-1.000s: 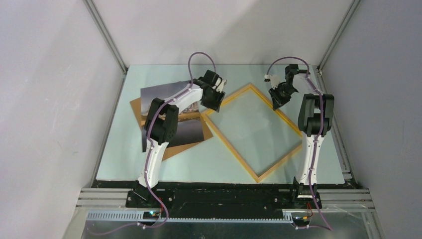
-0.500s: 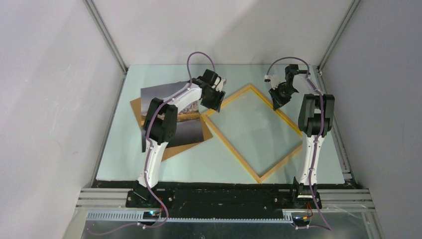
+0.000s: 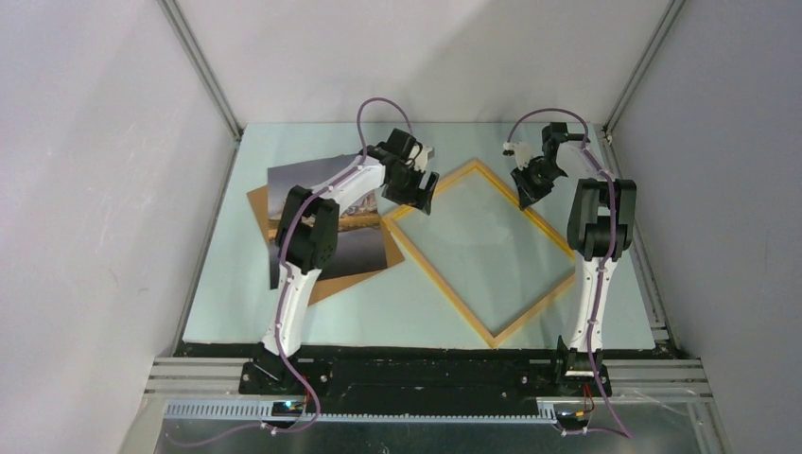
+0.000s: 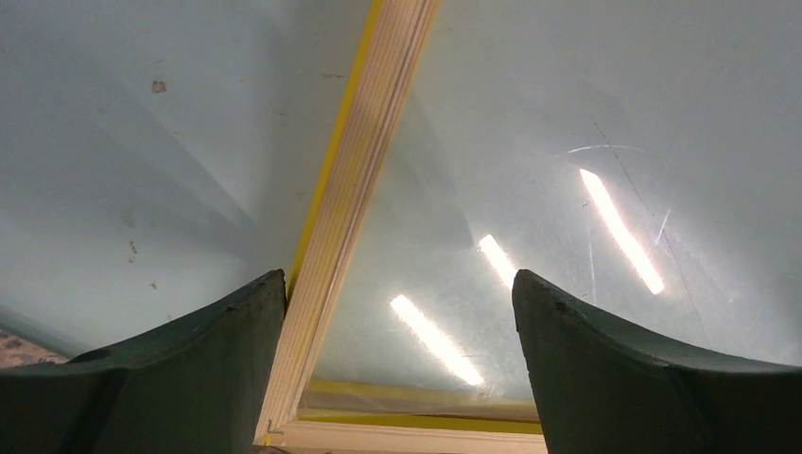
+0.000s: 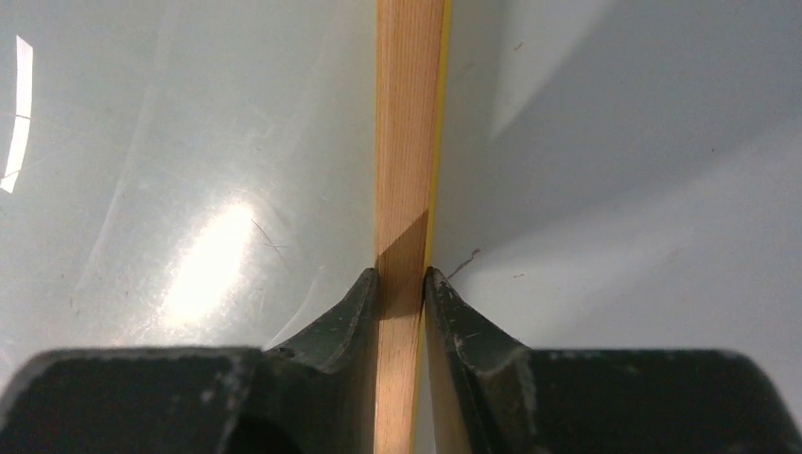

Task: Put the photo into the frame
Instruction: Adjust the photo frame at the center of the board.

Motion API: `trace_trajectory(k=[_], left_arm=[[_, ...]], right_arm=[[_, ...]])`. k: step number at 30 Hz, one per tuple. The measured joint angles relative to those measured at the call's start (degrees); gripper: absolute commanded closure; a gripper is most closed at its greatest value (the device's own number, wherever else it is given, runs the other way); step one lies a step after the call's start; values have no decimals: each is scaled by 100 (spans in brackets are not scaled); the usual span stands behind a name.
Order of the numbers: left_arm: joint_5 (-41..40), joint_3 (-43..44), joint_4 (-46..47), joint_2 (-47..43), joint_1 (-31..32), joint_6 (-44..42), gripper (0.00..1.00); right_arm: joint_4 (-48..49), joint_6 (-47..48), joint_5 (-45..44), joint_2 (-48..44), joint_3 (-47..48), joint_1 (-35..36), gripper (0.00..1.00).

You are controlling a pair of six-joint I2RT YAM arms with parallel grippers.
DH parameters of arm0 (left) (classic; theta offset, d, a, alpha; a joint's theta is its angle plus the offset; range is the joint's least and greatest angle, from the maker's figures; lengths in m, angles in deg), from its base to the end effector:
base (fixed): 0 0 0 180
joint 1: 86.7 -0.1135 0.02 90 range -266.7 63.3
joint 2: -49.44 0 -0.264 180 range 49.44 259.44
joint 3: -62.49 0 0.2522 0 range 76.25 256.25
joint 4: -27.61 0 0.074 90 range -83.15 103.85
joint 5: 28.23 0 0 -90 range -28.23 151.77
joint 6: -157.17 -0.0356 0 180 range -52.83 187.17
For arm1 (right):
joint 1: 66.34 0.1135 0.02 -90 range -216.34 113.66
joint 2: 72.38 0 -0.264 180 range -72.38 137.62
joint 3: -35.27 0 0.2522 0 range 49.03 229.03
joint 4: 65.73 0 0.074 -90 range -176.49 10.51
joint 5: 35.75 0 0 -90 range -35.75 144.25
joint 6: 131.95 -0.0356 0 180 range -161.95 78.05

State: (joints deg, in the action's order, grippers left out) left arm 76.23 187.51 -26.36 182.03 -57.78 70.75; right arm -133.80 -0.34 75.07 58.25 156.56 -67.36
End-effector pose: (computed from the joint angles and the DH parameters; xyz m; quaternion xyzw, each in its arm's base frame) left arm 0.4337 -0.2497 0.1793 0.2411 0.9314 -0.1854 0.2000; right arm 0.4643 0.0044 0.1682 -0.3577 0.9100 0.1281 0.1658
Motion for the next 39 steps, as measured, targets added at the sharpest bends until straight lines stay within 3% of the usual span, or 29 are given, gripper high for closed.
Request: trace_trajectory(k=[5, 11, 21, 34, 39], left_arm=[[83, 72, 2, 96, -4, 44, 15], [256, 74, 4, 173, -2, 205, 22], [289, 74, 11, 175, -2, 428, 21], [308, 74, 28, 175, -13, 614, 14], [382, 74, 31, 175, -31, 643, 14]], right_arm=[[105, -164, 15, -46, -131, 17, 42], [197, -413, 63, -205, -258, 31, 27], [494, -601, 44, -1858, -1394, -111, 25], [76, 328, -409, -3989, -4085, -94, 27], [72, 409, -588, -4568, -4542, -4, 27]])
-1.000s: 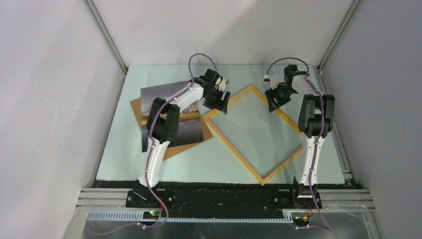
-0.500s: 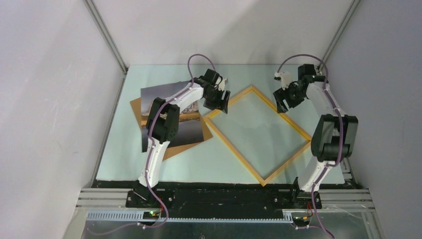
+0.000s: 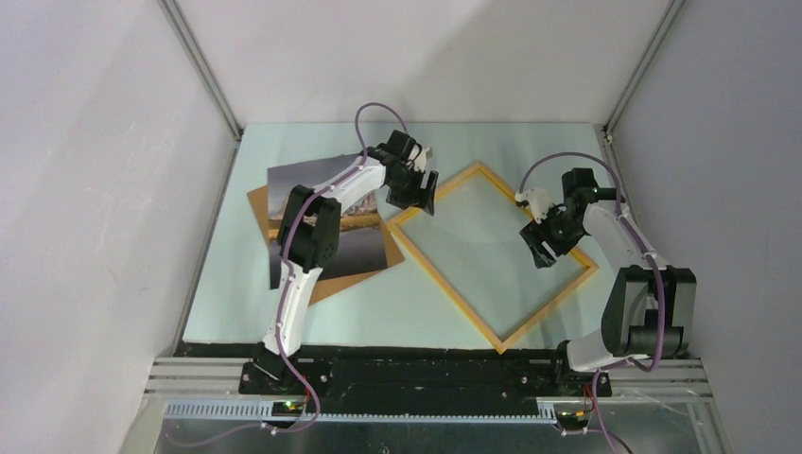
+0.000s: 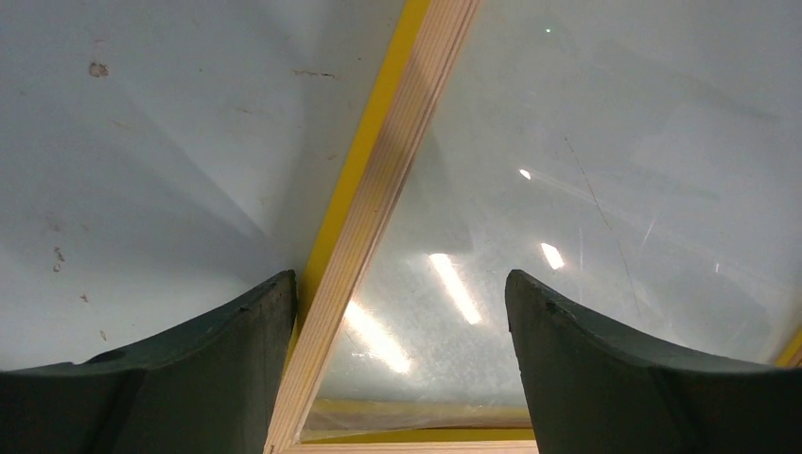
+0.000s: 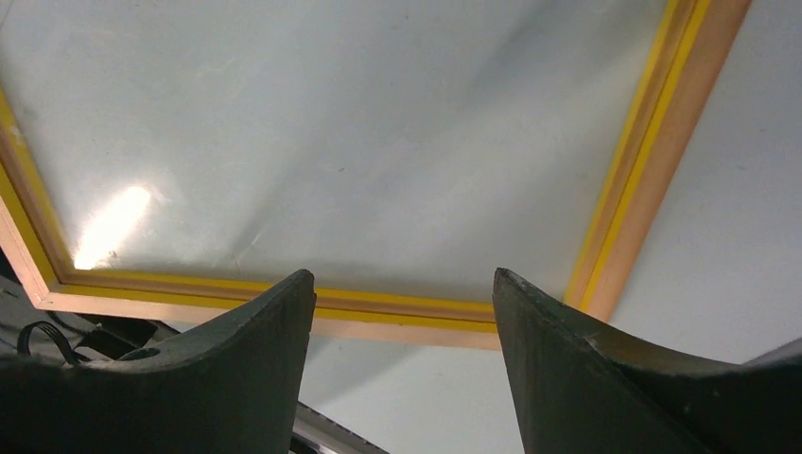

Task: Put the photo into the frame
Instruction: Adjust the photo frame at the center of the board.

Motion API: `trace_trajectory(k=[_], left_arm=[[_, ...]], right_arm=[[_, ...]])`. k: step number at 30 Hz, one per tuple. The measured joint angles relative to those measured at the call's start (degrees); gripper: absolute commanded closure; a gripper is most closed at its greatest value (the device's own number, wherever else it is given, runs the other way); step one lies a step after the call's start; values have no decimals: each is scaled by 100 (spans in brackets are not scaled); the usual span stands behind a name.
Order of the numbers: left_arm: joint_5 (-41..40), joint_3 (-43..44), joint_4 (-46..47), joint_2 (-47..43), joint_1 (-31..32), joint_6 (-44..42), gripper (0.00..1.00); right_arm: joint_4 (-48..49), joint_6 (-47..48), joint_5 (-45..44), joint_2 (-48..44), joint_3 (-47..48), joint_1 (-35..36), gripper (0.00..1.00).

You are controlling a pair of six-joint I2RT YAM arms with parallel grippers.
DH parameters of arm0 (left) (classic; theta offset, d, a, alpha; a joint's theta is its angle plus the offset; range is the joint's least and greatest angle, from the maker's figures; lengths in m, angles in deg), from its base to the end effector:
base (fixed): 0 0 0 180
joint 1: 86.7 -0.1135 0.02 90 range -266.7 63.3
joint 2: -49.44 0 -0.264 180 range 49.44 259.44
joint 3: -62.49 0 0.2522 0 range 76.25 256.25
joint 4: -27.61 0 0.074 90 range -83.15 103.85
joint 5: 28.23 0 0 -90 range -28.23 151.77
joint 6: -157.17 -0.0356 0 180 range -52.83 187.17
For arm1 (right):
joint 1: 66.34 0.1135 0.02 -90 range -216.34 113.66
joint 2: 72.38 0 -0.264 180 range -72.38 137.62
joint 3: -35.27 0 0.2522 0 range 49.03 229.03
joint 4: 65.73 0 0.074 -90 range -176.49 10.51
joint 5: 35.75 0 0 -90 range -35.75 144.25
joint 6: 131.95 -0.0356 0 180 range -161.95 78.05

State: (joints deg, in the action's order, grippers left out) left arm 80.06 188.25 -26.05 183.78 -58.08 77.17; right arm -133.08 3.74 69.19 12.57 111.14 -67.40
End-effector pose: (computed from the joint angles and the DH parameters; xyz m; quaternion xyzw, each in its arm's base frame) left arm 0.4372 -0.2513 0.1693 0.1927 0.9397 -0.2239 0.1725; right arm 0.2714 0.0042 0.2313 -0.3880 0.9050 0.0720 0.1587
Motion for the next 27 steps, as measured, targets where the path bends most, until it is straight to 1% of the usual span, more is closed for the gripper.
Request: trace_trajectory(k=[4, 13, 21, 27], left_arm=[[26, 0, 7, 0, -15, 57, 14], [55, -66, 81, -20, -39, 157, 14], [173, -146, 146, -59, -87, 155, 14], [232, -160, 155, -63, -101, 155, 14]], right_arm=[[90, -238, -76, -63, -48, -164, 28], [63, -802, -278, -81, -192, -1200, 29], [-52, -501, -400, -485, -894, -1779, 29], [-55, -243, -407, -402, -1137, -2015, 29]])
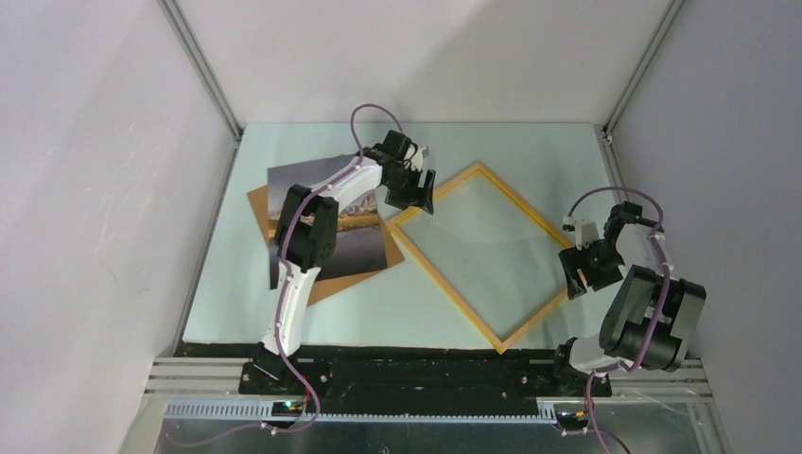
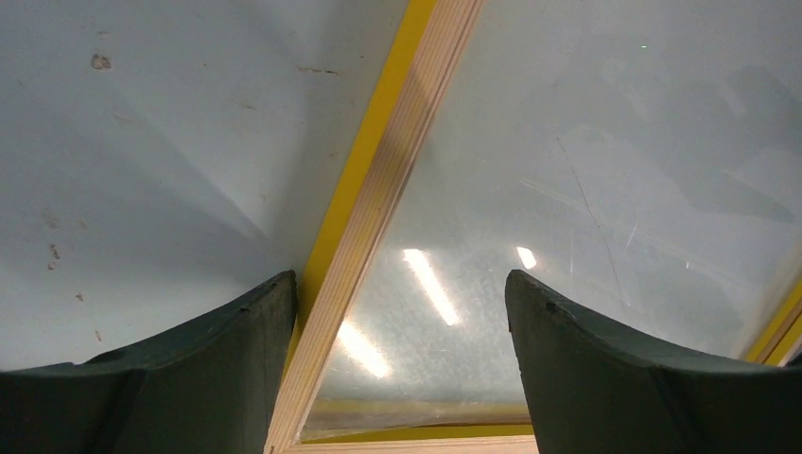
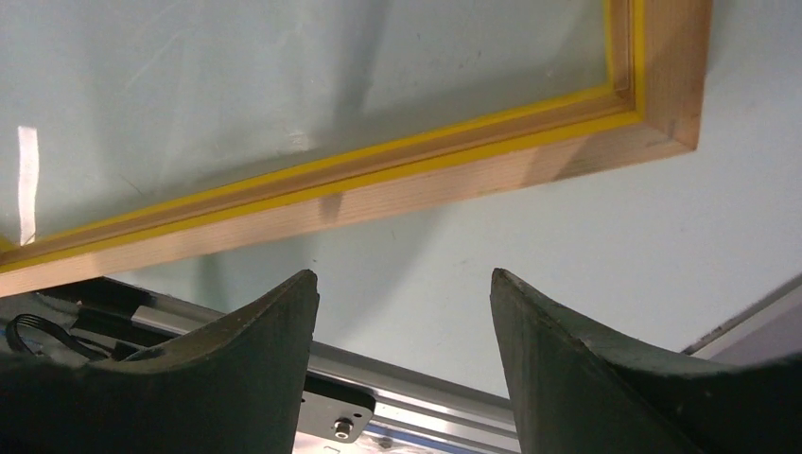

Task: Put the photo into the frame
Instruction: Adjust the photo frame at the center of the board.

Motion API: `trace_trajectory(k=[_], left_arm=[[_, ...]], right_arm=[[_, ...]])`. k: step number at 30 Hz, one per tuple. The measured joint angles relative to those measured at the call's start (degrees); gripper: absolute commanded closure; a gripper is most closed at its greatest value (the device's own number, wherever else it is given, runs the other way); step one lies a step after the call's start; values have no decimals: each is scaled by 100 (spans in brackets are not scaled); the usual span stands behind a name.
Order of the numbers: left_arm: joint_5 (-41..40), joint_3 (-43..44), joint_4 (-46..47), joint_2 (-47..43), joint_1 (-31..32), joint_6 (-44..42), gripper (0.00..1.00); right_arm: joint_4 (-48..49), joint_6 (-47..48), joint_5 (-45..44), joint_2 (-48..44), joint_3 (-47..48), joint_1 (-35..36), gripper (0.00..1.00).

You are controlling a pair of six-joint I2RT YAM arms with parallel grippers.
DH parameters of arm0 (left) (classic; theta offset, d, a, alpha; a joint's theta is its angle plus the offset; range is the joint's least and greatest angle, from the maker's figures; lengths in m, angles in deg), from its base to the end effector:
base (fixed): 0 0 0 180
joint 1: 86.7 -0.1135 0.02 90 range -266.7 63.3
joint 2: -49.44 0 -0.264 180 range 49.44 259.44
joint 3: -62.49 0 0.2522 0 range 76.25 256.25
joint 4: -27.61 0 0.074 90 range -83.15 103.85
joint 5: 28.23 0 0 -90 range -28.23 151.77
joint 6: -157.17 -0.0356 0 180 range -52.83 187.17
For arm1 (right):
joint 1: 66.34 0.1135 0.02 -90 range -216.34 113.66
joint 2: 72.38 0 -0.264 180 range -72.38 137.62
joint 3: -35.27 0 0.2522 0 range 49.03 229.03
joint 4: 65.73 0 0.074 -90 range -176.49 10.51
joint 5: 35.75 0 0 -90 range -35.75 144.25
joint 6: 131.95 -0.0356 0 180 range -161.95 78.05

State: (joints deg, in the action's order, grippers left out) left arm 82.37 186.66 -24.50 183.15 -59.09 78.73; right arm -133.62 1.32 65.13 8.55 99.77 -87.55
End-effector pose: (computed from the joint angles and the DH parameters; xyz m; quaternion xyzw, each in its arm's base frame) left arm 0.4391 -0.2438 0.1681 0.1765 0.9385 -0.2441 0.1689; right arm 0.2178 -0.0773 0.1944 -0.1948 0.9750 0.0538 0.0922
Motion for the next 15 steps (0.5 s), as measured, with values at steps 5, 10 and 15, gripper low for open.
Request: trace_trajectory(k=[5, 10, 15], left_arm=[[85, -48, 31, -24, -17, 0, 14], [151, -269, 120, -142, -28, -15, 14], [256, -529, 170, -293, -55, -90, 14]], right_arm=[[310, 33, -7, 579, -2, -9, 29], [321, 31, -146, 1038, 103, -61, 28], [162, -15, -92, 1467, 557, -136, 27]])
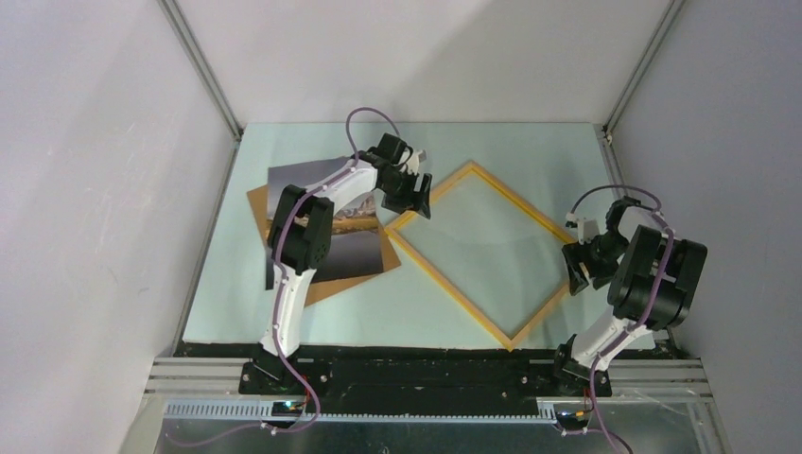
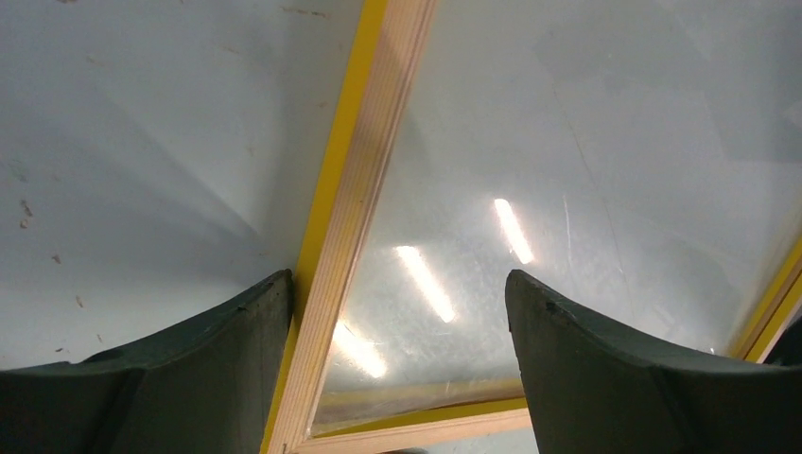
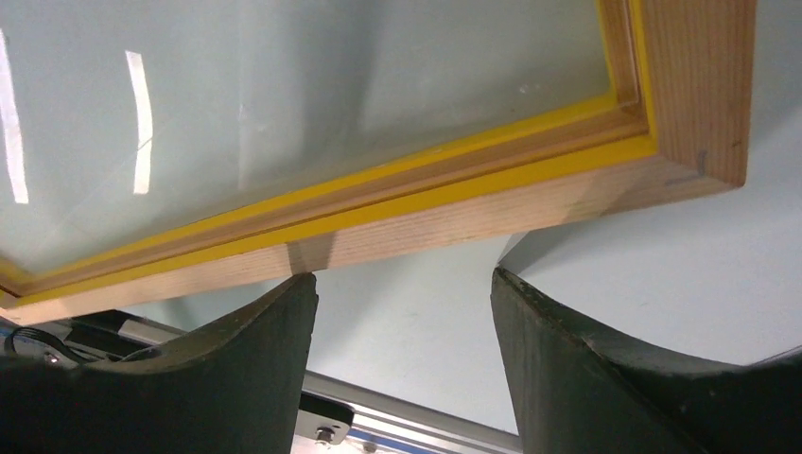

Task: Put the photo into the frame
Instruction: Adjust the photo frame at the center of the board.

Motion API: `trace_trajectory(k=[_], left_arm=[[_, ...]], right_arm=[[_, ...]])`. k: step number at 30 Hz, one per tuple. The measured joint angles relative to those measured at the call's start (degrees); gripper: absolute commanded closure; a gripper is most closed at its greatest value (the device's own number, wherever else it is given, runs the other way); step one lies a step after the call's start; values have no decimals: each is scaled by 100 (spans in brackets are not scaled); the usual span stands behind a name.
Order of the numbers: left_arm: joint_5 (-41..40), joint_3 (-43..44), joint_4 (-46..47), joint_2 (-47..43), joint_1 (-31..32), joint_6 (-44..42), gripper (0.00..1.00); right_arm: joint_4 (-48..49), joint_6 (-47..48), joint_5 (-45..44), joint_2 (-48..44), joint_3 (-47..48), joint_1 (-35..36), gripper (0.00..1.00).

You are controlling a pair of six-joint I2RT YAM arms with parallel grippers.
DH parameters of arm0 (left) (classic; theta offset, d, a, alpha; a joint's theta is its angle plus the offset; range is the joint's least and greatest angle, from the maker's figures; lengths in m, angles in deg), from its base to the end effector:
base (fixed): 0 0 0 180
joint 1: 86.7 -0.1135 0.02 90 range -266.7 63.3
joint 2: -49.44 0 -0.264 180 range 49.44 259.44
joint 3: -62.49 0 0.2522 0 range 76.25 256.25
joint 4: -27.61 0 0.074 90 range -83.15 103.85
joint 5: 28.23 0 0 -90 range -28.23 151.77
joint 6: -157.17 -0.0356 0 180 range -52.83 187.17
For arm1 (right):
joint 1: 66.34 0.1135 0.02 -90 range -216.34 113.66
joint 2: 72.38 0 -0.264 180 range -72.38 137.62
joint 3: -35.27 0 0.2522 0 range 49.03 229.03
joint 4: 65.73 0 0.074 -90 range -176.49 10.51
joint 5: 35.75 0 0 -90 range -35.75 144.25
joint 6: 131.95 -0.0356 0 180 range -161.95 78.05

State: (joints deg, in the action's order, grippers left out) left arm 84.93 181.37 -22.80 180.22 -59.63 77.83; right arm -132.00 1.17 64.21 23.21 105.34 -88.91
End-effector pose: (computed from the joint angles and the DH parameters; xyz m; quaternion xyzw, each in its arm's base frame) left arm 0.4289 -0.2349 0.1669 0.1833 0.9346 -0.2602 0.1588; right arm 0.2516 -0.0979 0.1586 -0.1763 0.9804 0.0814 0.0340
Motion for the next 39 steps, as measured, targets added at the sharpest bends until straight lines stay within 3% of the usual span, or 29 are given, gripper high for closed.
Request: trace_trajectory(k=[10, 16, 21, 26, 30, 39], left_arm=[[151, -284, 46, -168, -9, -254, 14], [326, -297, -48, -173, 42, -271, 15], [531, -297, -195, -170, 216, -236, 15], [739, -413, -240, -201, 356, -92, 15], [881, -678, -109, -330, 389, 96, 15], [1056, -1032, 138, -490, 658, 354, 14]], right_arm=[[-352, -396, 269, 1534, 2048, -184, 27], [-240, -935, 369, 2546, 3628, -199, 27], [9, -1419, 240, 2968, 4334, -199, 27], [439, -1805, 142, 2874, 4262, -199, 28], [824, -2140, 214, 2295, 3635, -109, 29], [1292, -2802, 496, 876, 2728, 817, 32]])
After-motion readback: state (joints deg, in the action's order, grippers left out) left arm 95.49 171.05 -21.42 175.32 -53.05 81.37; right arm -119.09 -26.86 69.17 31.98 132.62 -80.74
